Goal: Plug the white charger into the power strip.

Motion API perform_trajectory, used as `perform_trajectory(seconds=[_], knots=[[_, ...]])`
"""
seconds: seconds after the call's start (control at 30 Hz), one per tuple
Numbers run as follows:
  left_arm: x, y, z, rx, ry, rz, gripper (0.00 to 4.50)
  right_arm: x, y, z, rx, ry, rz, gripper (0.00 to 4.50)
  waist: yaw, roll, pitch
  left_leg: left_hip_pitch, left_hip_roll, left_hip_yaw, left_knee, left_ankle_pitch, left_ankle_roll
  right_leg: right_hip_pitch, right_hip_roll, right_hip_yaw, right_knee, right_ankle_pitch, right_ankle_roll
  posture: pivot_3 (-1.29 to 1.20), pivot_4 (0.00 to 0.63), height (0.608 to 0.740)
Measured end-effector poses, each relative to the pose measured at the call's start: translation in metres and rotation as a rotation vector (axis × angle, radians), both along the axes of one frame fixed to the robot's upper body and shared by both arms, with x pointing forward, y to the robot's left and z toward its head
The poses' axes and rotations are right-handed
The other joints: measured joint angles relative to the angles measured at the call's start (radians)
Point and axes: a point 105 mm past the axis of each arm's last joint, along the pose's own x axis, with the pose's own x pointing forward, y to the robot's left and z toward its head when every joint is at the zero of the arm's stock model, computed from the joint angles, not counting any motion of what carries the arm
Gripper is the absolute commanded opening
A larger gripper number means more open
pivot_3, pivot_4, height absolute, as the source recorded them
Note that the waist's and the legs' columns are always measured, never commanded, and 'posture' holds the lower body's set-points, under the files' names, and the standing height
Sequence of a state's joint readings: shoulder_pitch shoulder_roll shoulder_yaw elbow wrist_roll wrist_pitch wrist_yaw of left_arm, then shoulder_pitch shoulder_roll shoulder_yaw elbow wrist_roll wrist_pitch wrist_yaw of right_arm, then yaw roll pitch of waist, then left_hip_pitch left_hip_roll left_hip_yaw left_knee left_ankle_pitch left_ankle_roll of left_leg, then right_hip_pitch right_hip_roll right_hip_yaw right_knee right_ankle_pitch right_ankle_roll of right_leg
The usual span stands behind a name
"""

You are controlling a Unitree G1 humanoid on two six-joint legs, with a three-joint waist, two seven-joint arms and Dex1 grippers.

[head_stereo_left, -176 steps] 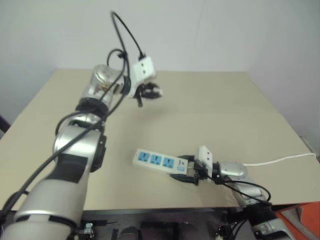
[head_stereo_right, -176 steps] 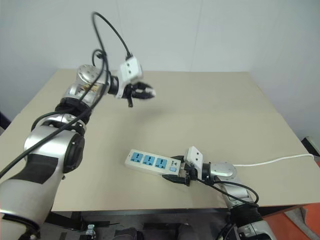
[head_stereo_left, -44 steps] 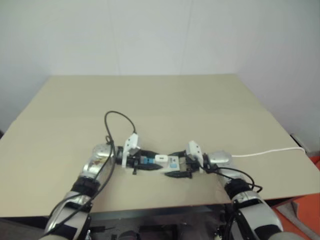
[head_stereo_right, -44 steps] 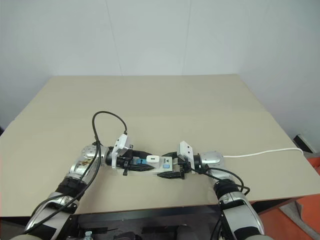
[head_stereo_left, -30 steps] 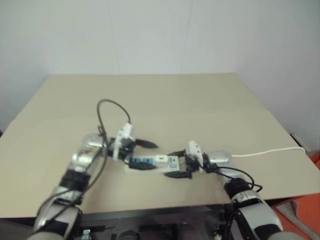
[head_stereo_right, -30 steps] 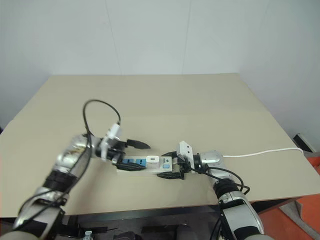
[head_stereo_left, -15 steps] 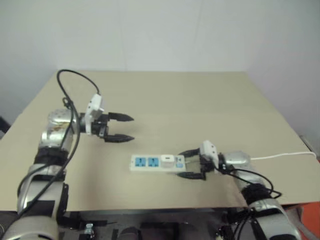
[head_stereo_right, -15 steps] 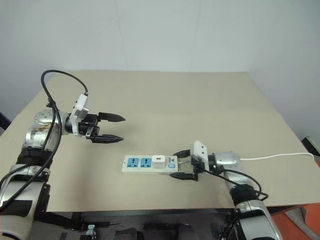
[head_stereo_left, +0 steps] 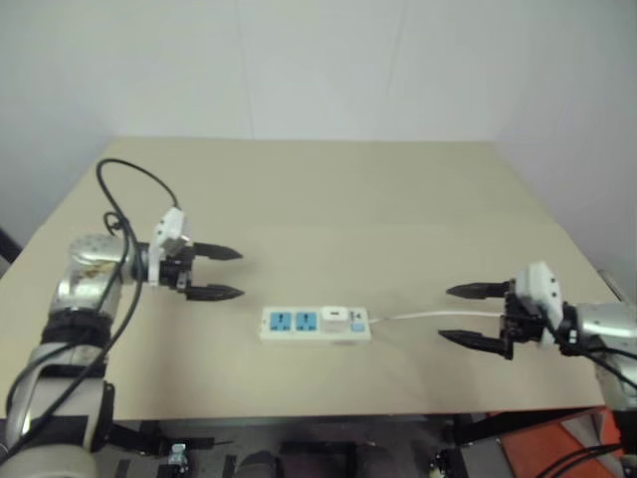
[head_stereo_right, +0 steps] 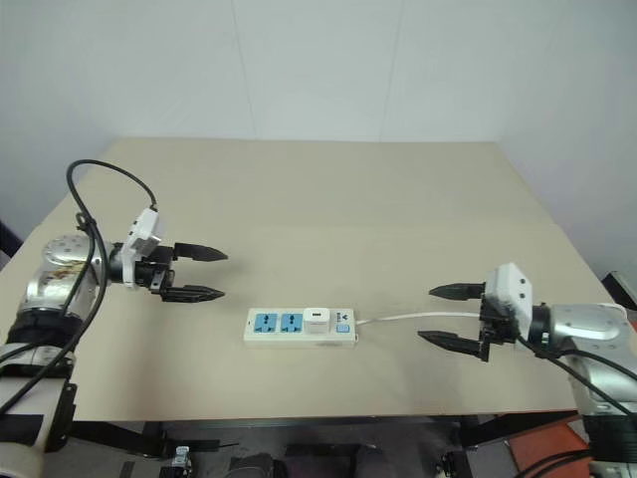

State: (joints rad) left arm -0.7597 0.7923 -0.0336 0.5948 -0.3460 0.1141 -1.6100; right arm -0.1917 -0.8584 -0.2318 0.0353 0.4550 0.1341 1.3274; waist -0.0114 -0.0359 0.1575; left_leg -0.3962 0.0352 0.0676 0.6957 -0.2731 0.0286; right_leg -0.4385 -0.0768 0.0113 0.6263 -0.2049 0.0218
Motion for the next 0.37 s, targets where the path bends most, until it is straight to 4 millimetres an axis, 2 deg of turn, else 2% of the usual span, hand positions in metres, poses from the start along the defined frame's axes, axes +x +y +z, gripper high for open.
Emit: perform_trajectory(seconds=[0.37], knots=[[-0.0065, -0.0043, -0.0031, -0.004, 0.055, -0.011, 4.5, 0.0041, -0.0038, 0.001, 0.005, -0.014, -0.069, 4.46, 0.002, 0.0, 0.0, 0.0, 0.0, 0.001, 0.0, 0.0, 0.0, 0.0, 0.0, 0.0, 0.0, 0.0, 0.0, 0.0, 0.15, 0.74]])
